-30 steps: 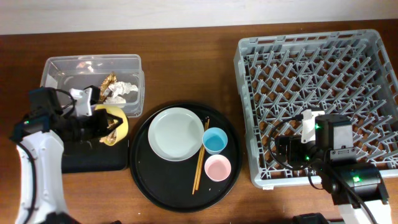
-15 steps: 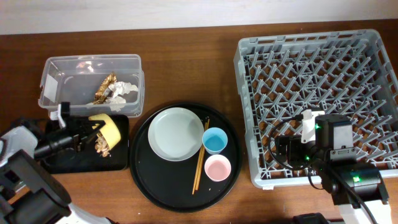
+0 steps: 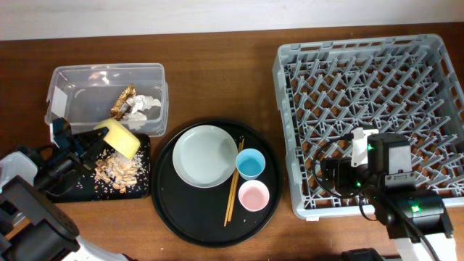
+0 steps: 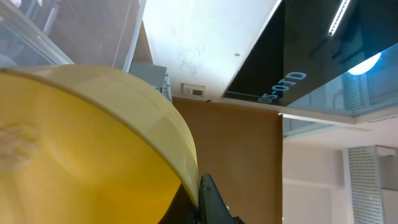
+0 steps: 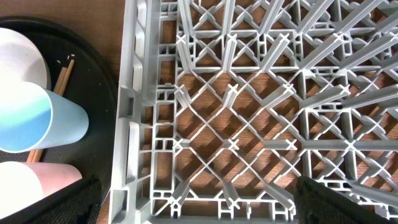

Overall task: Sort waste into correct bins and load items into the dishwasher rack
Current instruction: 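Tip the yellow bowl over the black rectangular tray to dump food, then set the empty yellow bowl onto the white plate with left gripper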

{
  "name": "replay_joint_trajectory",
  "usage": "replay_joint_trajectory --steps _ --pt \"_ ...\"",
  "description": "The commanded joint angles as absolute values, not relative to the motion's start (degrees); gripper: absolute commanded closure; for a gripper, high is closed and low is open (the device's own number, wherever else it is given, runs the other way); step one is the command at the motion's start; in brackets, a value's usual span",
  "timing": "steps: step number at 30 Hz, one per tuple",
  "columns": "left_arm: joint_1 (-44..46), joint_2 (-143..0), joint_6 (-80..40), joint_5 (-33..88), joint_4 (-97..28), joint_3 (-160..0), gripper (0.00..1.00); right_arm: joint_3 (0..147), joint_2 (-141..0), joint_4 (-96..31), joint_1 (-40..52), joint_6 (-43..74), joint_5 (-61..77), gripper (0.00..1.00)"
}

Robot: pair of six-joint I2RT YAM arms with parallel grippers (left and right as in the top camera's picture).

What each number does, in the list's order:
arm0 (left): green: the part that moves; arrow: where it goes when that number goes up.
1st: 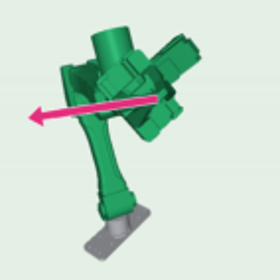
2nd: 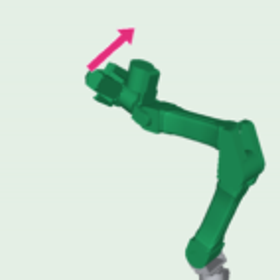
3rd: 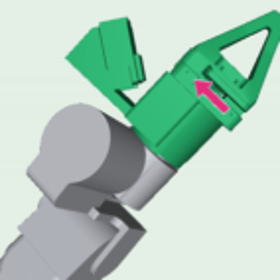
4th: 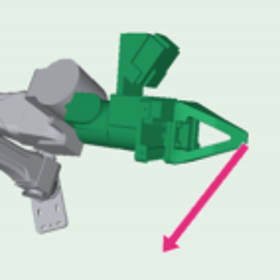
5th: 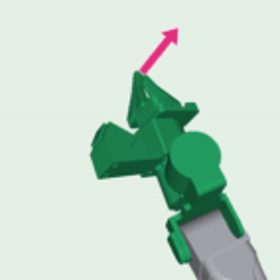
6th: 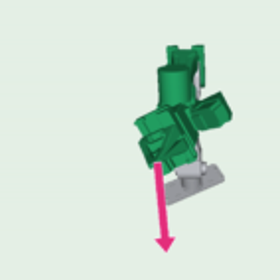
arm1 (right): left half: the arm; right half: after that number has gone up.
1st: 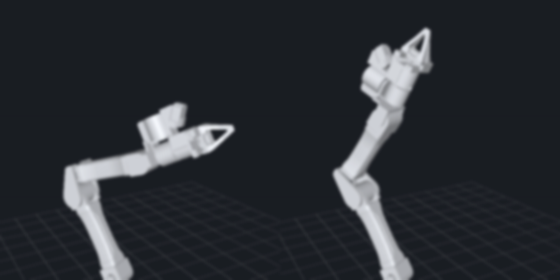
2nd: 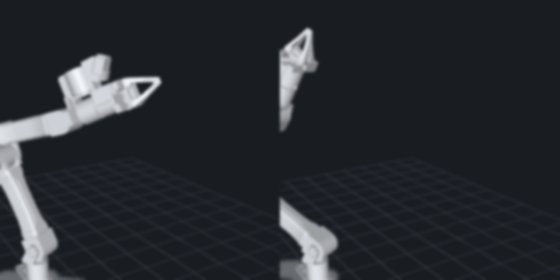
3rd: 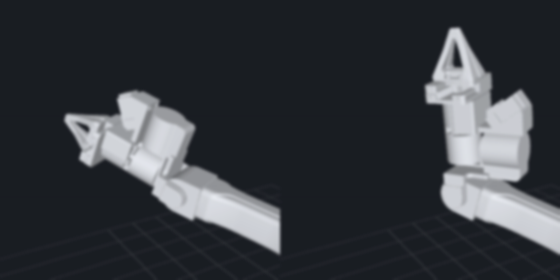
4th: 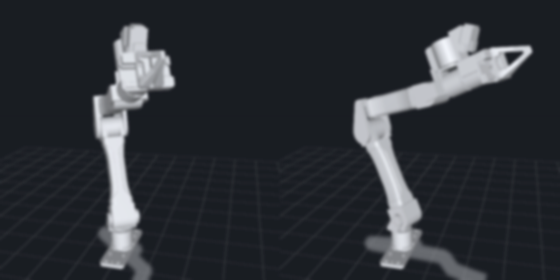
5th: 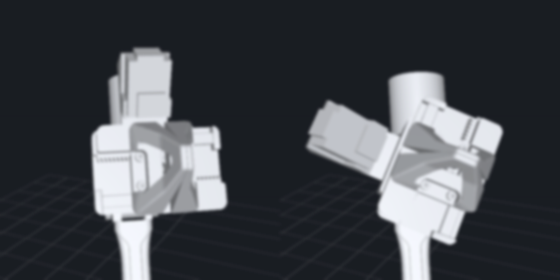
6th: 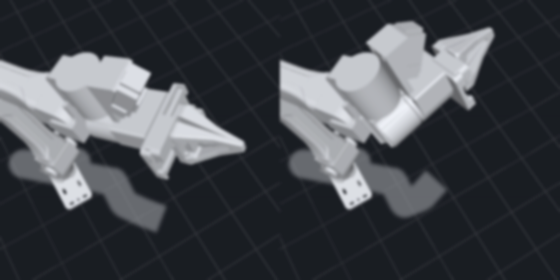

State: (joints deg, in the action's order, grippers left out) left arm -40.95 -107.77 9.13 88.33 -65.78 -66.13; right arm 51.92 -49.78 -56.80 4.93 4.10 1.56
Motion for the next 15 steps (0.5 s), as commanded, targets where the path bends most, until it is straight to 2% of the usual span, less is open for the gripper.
replay_joint_trajectory --steps 1,11,13,14,15 --pt "-41.21 -108.16 8.38 90.19 -65.89 -66.37 1.00 52.64 -49.63 -56.64 5.23 4.08 1.91 0.01" --pt "-41.21 -108.16 8.75 89.78 -64.93 -66.37 1.00 52.64 -49.63 -56.64 5.23 4.08 1.91 0.01" --pt "-41.19 -108.16 9.96 81.67 -59.35 -66.37 1.00 52.64 -49.63 -56.62 5.23 4.08 1.91 0.01" --pt "-41.04 -108.16 9.50 70.48 -57.67 -66.37 1.00 52.64 -49.63 -56.64 5.23 4.08 1.91 0.01" --pt "-41.04 -108.16 6.66 65.82 -58.26 -66.37 1.00 52.64 -49.63 -56.64 5.23 4.08 1.91 0.01"
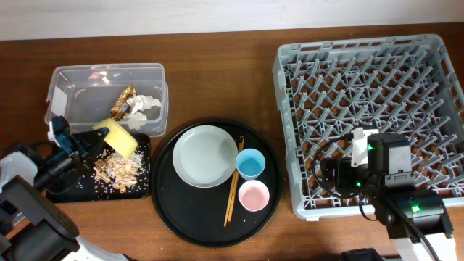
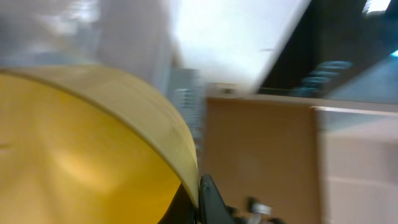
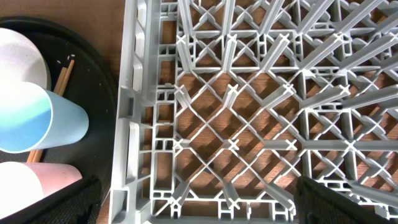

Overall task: Sort waste into correct bins and load items into the dishwasher rack
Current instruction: 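Set the empty yellow bowl onto the white plate with left gripper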

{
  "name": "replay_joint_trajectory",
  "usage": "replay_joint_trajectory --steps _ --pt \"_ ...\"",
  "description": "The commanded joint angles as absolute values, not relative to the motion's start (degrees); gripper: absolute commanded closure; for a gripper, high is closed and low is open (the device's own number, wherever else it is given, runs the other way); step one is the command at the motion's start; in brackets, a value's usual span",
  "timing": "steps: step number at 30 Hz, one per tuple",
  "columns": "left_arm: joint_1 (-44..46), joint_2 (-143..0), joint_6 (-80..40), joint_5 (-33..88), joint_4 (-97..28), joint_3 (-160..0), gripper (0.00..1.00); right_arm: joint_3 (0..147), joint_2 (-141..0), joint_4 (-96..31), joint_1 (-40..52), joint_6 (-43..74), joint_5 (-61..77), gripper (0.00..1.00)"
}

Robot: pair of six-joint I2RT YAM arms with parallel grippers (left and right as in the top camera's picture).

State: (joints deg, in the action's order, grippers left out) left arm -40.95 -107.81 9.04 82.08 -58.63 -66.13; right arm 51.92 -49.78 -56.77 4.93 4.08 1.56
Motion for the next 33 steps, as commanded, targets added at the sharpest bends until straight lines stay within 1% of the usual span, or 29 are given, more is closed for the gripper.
replay_joint_trajectory --steps 1,3,4,6,8,10,14,18,21,22,23,26,29,31,33 --pt "-41.04 -108.16 7.62 69.56 -59.24 -66.37 1.00 52.64 -49.63 -56.60 5.23 4.08 1.89 0.01" --pt "-40.91 -108.14 23.38 89.45 -65.54 -66.37 1.00 52.64 -49.63 -56.62 5.23 4.08 1.91 0.01" --pt "-40.75 -108.05 26.74 90.08 -67.70 -66.50 1.00 52.64 -49.63 -56.62 5.23 4.08 1.91 0.01" --pt "-39.75 -107.96 29.76 87.33 -70.06 -66.50 1.00 52.64 -49.63 -56.62 5.23 4.08 1.91 0.01" --pt "-37.10 -106.56 37.60 84.42 -75.22 -66.50 1.00 52.64 -49.63 -56.60 5.23 4.08 1.91 0.01" --pt "-34.98 -104.81 39.00 81.80 -76.12 -66.50 1.00 52.64 -49.63 -56.60 5.23 4.08 1.91 0.01" --pt "-25.50 -100.51 39.07 71.29 -75.57 -69.14 1.00 52.64 -49.63 -56.60 5.23 4.08 1.91 0.01" --pt "-12.36 -100.25 31.77 57.45 -74.50 -76.90 1.00 52.64 -49.63 -56.62 5.23 4.08 1.91 0.01" --pt "-2.83 -100.25 22.31 45.32 -67.94 -78.81 1.00 52.64 -49.63 -56.62 5.23 4.08 1.91 0.01" --pt "2.90 -100.31 17.32 36.45 -64.38 -78.81 1.00 52.64 -49.63 -56.62 5.23 4.08 1.91 0.02" --pt "5.56 -100.31 16.12 32.86 -63.26 -78.81 1.00 52.64 -49.63 -56.60 5.23 4.08 1.91 0.01" --pt "17.65 -100.40 11.46 15.68 -58.81 -78.70 1.00 52.64 -49.63 -56.62 5.23 4.08 1.91 0.01" --pt "24.97 -101.54 7.81 9.47 -55.57 -78.41 1.00 52.64 -49.63 -56.64 5.23 4.08 1.91 0.01" --pt "26.22 -103.63 5.26 8.54 -54.26 -78.41 0.98 52.64 -49.63 -56.64 5.23 4.08 1.91 0.02" --pt "26.20 -106.85 3.40 8.51 -53.95 -78.41 0.93 52.64 -49.63 -56.64 5.23 4.08 1.91 0.01"
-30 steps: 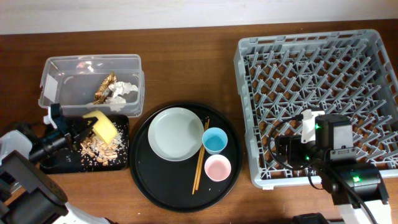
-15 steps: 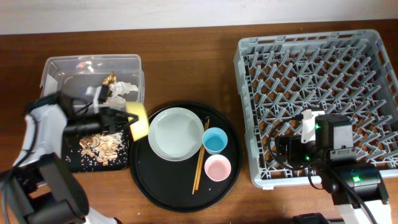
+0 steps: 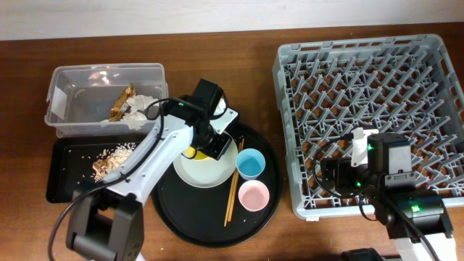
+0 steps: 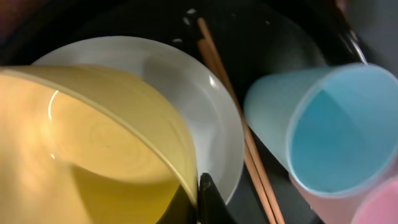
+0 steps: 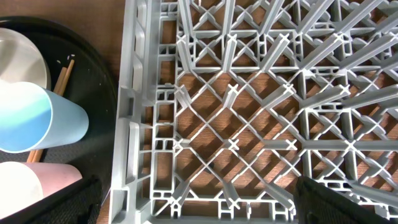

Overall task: Sort waste into correct bins and load items into the dishwasher rack
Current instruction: 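Set the empty yellow bowl onto the white plate with left gripper, then grasp the blue cup with left gripper and lift toward right gripper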

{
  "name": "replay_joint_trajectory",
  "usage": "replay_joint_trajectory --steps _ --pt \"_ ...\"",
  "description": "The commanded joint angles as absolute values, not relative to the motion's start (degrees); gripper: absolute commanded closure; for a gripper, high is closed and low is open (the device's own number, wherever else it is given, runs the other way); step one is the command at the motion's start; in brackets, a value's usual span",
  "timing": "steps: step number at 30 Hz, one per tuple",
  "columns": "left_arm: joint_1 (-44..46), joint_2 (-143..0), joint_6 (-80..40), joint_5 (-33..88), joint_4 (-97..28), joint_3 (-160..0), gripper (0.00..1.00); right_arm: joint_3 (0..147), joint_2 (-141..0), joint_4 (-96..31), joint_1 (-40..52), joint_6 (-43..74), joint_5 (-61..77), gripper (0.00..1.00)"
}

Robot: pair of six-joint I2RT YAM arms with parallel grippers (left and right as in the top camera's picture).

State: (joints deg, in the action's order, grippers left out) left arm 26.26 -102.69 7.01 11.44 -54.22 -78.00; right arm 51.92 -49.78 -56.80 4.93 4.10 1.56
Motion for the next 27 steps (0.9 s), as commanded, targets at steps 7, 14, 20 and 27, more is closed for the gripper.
replay_joint_trajectory --steps 7,14,20,27 --pt "26.20 -104.99 1.63 9.56 -57.12 -80.14 0.59 52.64 -49.63 -56.80 5.23 4.08 1.91 0.01" --pt "26.28 -97.56 -0.93 21.69 -56.38 -80.29 0.42 52.64 -49.63 -56.82 5.23 4.08 1.91 0.01" --pt "31.33 -104.33 -2.00 23.99 -52.29 -79.31 0.44 52.64 -49.63 -56.82 5.23 4.08 1.93 0.01" --pt "32.10 -108.88 -5.06 17.21 -48.45 -79.33 0.86 52.64 -49.63 -56.82 5.23 4.08 1.91 0.01"
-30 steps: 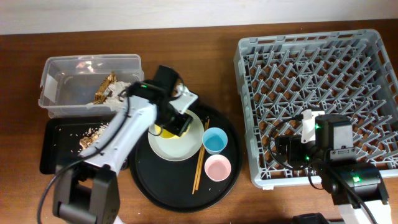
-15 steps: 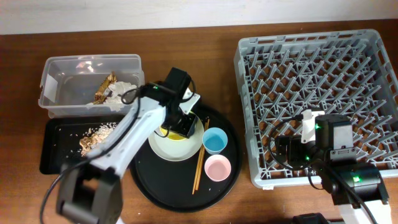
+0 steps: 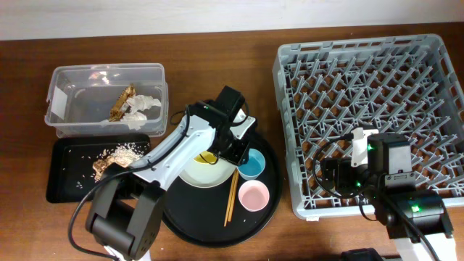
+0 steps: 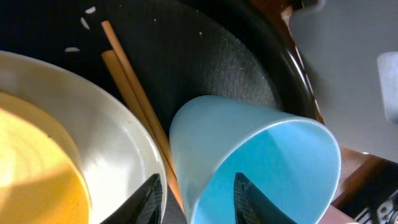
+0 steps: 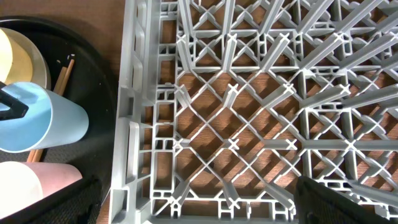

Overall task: Sort waste into correct bins and load items into the dishwasher rack
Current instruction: 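Grasp the blue cup with left gripper and lift toward right gripper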

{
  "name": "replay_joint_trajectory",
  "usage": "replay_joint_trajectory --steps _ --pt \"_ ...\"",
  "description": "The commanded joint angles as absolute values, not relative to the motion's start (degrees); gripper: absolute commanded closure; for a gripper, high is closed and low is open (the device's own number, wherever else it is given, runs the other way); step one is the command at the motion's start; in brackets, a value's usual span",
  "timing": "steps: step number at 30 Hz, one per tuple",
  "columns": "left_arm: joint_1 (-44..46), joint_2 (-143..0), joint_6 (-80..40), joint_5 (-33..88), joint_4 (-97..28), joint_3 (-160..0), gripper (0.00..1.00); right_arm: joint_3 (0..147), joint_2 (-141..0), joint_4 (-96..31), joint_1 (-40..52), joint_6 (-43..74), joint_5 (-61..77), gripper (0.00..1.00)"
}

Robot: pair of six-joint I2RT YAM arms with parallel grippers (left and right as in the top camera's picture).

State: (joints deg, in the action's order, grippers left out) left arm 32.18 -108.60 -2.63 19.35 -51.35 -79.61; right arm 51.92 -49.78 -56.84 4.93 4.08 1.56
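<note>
A blue cup stands on the round black tray, next to a pink cup and wooden chopsticks. The yellow bowl rests inside the white plate. My left gripper is open, its fingers either side of the near wall of the blue cup; the yellow bowl lies to its left. Over the front left corner of the grey rack, my right gripper is wide open and holds nothing.
A clear bin with wrappers stands at the back left. In front of it lies a black rectangular tray with food scraps. The left arm stretches over the round tray.
My left gripper has let go of the yellow bowl, which now lies in the white plate. The gripper has moved right and stands open at the blue cup's rim. The right arm is unchanged.
My left gripper held the yellow bowl tilted over the black scrap tray at the far left, and stayed there at the second moment. Then it held the bowl over the white plate. Now the bowl sits in the plate and the gripper is at the blue cup.
</note>
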Motion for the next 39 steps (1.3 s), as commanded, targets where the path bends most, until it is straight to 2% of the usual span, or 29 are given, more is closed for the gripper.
replay_joint_trajectory --steps 1,3,5,9,11,12,13,14,18,24,35,37,38,39 --pt "32.10 -108.88 -6.61 16.43 -47.27 -79.33 0.92 52.64 -49.60 -56.84 5.23 4.08 1.93 0.01" --pt "31.48 -108.88 -8.69 16.25 -46.17 -79.33 0.99 52.64 -49.60 -56.84 5.23 4.08 1.91 0.01" --pt "29.67 -108.60 -10.07 18.37 -46.13 -79.99 1.00 52.64 -49.60 -56.82 5.23 4.08 1.89 0.01" --pt "23.00 -102.45 -10.33 29.50 -45.63 -81.38 1.00 53.15 -49.60 -54.15 4.73 6.22 0.10 0.01" --pt "16.43 -99.11 -11.42 40.34 -44.14 -81.38 1.00 53.39 -49.60 -50.63 1.78 9.80 1.76 0.02" --pt "13.13 -98.59 -12.84 46.92 -43.33 -81.38 1.00 53.39 -49.65 -48.99 -0.03 9.76 6.28 0.01" --pt "8.91 -98.76 -13.72 58.13 -41.93 -81.36 1.00 53.39 -50.87 -45.87 -3.38 7.86 22.15 0.01" --pt "7.33 -98.89 -13.72 64.95 -41.01 -81.36 1.00 53.39 -52.12 -44.58 -4.49 5.78 32.34 0.01" --pt "8.03 -98.94 -14.66 76.99 -37.28 -81.36 1.00 53.36 -59.79 -40.64 -4.89 3.07 61.54 0.01" --pt "13.80 -98.94 -22.79 76.93 -29.34 -81.36 1.00 53.36 -69.97 -29.65 -4.78 2.79 81.76 0.01" --pt "22.37 -98.94 -27.64 75.00 -25.43 -81.36 1.00 53.36 -70.87 -20.47 -4.80 2.81 85.58 0.00" --pt "22.85 -98.94 -27.81 74.98 -25.30 -81.36 1.00 53.36 -70.87 -19.55 -4.80 2.83 85.54 0.06" --pt "22.90 -98.94 -27.81 74.56 -25.28 -81.36 1.00 53.36 -70.87 -18.94 -4.80 2.81 85.52 0.18" --pt "22.87 -98.94 -27.83 74.59 -25.30 -81.36 1.00 53.36 -70.87 -18.96 -4.80 2.81 85.52 0.19"
